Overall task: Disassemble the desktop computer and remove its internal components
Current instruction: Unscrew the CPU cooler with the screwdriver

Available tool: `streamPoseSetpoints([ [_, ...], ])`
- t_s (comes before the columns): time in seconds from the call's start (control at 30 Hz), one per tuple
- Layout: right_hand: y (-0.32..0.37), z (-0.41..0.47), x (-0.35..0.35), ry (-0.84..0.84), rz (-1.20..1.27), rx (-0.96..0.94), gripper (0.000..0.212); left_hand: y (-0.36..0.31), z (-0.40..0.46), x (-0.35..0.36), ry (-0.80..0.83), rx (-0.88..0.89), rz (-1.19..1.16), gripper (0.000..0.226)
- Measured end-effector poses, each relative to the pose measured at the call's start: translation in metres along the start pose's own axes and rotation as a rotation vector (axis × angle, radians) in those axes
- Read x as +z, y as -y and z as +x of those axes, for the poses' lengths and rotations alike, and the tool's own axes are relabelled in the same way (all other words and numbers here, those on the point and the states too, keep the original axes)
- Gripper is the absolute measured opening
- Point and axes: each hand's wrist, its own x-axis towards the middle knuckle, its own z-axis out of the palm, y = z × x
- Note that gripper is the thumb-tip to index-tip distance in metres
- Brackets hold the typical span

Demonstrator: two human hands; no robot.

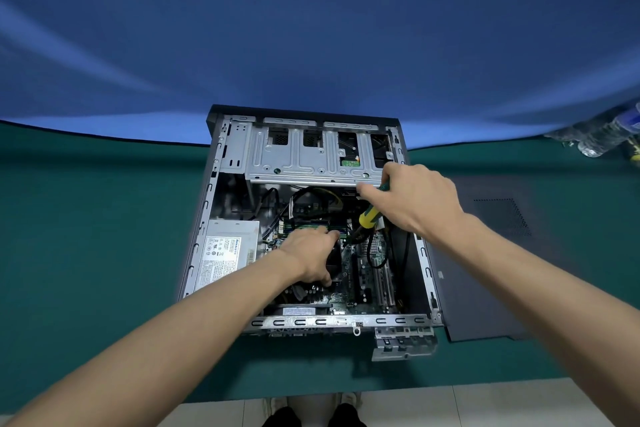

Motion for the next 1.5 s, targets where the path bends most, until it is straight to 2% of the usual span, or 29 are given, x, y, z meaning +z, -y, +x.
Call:
streamPoseSetpoints([
  [0.07,0.006,0.003,-0.005,0.054,-0.077,0.045,0.06,0.0,0.0,-0.001,0.002,-0.001,-0.003,0.093],
  [0.13,0.012,0.003,-0.007,0.081,-0.132,0.024,0.06,0.0,-0.001,-0.001,0.006,-0.001,-0.006,0.093],
  [0.27,0.017,0.007,-0.013,0.231,0.005,-0.134,0.025,-0.001,-0.001,-0.002,0.011,-0.002,-0.011,0.097],
  [0.33,0.019,0.008,-0.018,0.313,0.068,-0.156,0.023,-0.001,-0.001,-0.001,0.004,0.0,-0.014,0.097],
  [0.47,0.022,0.006,-0.017,0.199,-0.099,-0.037,0.036,-0.001,-0.002,-0.001,0.008,-0.002,-0.009,0.098],
  [0.57,0.021,0.005,-0.017,0.3,0.072,-0.114,0.019,-0.001,-0.002,0.0,0.002,-0.001,-0.033,0.094],
  [0.63,0.022,0.003,-0.018,0.348,0.114,-0.116,0.021,0.0,-0.002,0.0,-0.004,0.001,-0.029,0.091],
  [0.77,0.023,-0.001,-0.018,0.188,-0.178,0.002,0.039,0.0,-0.001,0.001,0.0,0.004,-0.017,0.095],
  [0.9,0.02,0.001,-0.018,0.33,0.144,-0.088,0.017,0.0,-0.001,0.001,-0.003,0.009,-0.013,0.092],
  [0.97,0.022,-0.001,-0.018,0.31,0.097,-0.057,0.022,0.0,-0.001,0.002,0.001,0.008,-0.013,0.094],
  [1.07,0.024,-0.004,-0.018,0.203,-0.134,0.026,0.044,0.0,-0.001,0.002,0.004,0.005,-0.01,0.097],
  [1.1,0.023,-0.003,-0.018,0.206,-0.117,0.01,0.042,0.0,-0.001,0.002,0.003,0.005,-0.014,0.096],
  [1.2,0.021,-0.002,-0.017,0.27,0.041,-0.127,0.017,0.0,0.0,0.002,0.001,0.005,-0.018,0.091],
  [1.3,0.021,-0.004,-0.013,0.196,0.082,-0.092,0.025,0.001,0.0,0.002,0.001,0.007,-0.011,0.093],
  [1.37,0.021,-0.005,-0.012,0.139,0.003,-0.02,0.034,0.0,0.0,0.002,0.002,0.007,-0.005,0.094],
  [1.5,0.017,-0.001,-0.013,0.253,0.153,-0.141,0.014,0.0,-0.001,0.001,0.009,0.005,-0.015,0.089],
])
